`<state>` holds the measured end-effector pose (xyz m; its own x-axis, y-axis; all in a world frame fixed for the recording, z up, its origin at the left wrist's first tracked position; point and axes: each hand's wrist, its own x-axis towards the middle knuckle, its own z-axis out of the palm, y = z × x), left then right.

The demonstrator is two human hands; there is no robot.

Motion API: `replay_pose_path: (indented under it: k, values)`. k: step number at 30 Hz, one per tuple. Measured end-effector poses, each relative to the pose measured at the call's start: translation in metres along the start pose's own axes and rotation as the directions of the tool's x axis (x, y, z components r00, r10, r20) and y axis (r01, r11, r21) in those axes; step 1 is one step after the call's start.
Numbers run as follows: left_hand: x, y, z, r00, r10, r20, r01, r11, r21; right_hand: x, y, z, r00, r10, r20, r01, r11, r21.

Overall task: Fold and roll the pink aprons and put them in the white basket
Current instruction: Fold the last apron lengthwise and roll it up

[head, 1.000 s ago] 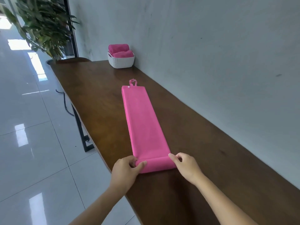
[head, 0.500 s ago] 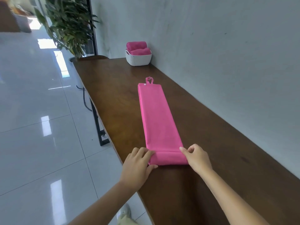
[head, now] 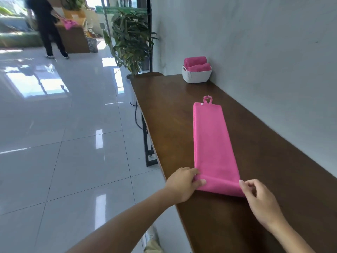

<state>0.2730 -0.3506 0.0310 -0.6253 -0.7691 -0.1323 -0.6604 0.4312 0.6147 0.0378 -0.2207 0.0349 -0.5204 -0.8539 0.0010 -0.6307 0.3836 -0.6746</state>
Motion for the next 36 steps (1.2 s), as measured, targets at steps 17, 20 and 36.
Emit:
replay_pose_path:
  k: [17, 20, 36]
  values:
    - [0.014, -0.017, -0.022, 0.952, -0.168, -0.255, 0.162, 0.986, -0.046, 0.032, -0.033, 0.018, 0.963, 0.164, 0.212, -0.116, 0.968, -0.221]
    - [0.013, -0.019, -0.021, 0.952, 0.039, -0.304, -0.034, 0.999, 0.023, 0.044, -0.038, 0.021, 0.956, 0.191, 0.22, -0.131, 0.956, -0.262]
    - [0.03, -0.029, -0.03, 0.993, -0.063, -0.104, 0.061, 0.998, -0.022, 0.041, -0.037, 0.028, 0.981, -0.171, 0.095, 0.189, 0.953, -0.236]
